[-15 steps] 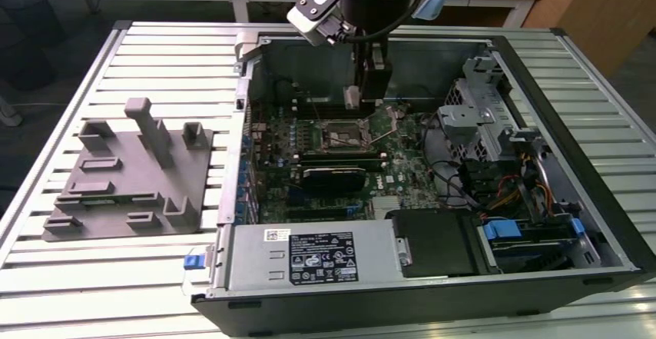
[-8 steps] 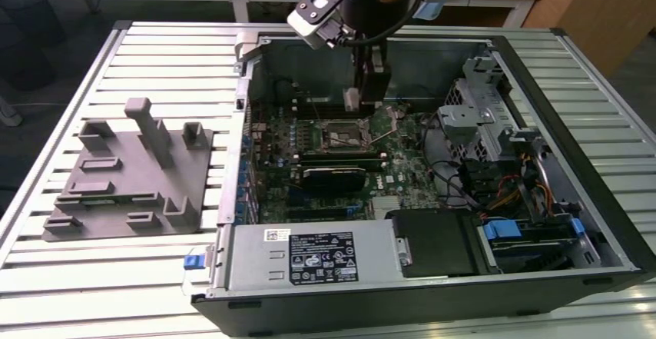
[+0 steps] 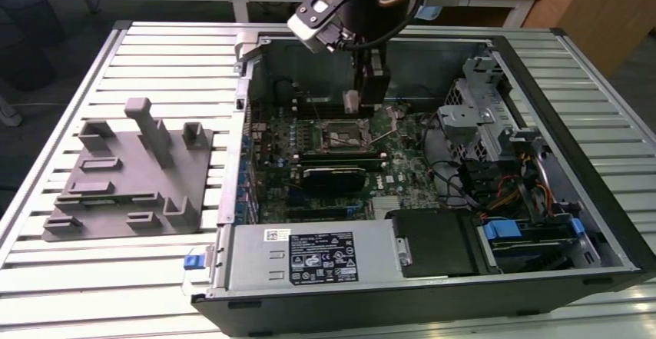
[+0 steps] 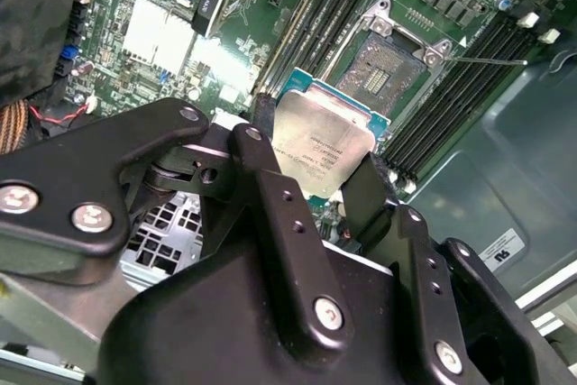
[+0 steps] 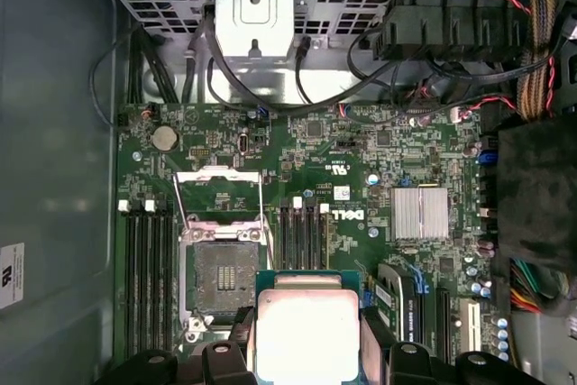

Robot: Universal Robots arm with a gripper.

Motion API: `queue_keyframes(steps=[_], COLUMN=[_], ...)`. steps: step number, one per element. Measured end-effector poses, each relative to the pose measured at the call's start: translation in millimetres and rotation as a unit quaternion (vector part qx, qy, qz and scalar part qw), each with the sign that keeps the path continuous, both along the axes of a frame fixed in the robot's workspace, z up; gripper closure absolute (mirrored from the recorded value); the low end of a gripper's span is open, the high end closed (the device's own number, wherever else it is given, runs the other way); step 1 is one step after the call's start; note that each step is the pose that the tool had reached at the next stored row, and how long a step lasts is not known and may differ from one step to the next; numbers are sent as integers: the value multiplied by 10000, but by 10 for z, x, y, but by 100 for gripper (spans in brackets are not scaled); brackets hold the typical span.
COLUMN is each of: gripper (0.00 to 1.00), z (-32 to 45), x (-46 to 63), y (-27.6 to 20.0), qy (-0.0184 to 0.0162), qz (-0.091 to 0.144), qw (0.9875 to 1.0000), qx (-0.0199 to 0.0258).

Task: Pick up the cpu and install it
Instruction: 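Place the cpu into insertion slot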

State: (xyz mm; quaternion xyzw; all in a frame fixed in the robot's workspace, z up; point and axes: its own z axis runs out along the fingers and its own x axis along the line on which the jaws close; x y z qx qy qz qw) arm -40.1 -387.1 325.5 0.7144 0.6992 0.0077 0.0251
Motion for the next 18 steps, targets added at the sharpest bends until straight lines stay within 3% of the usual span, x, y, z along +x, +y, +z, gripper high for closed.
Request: queue_keyframes(steps=[18], gripper=[46], z=[-108], x=[0], y=[0], qy=[2], qz=[0], qw=[10000], qx=[0])
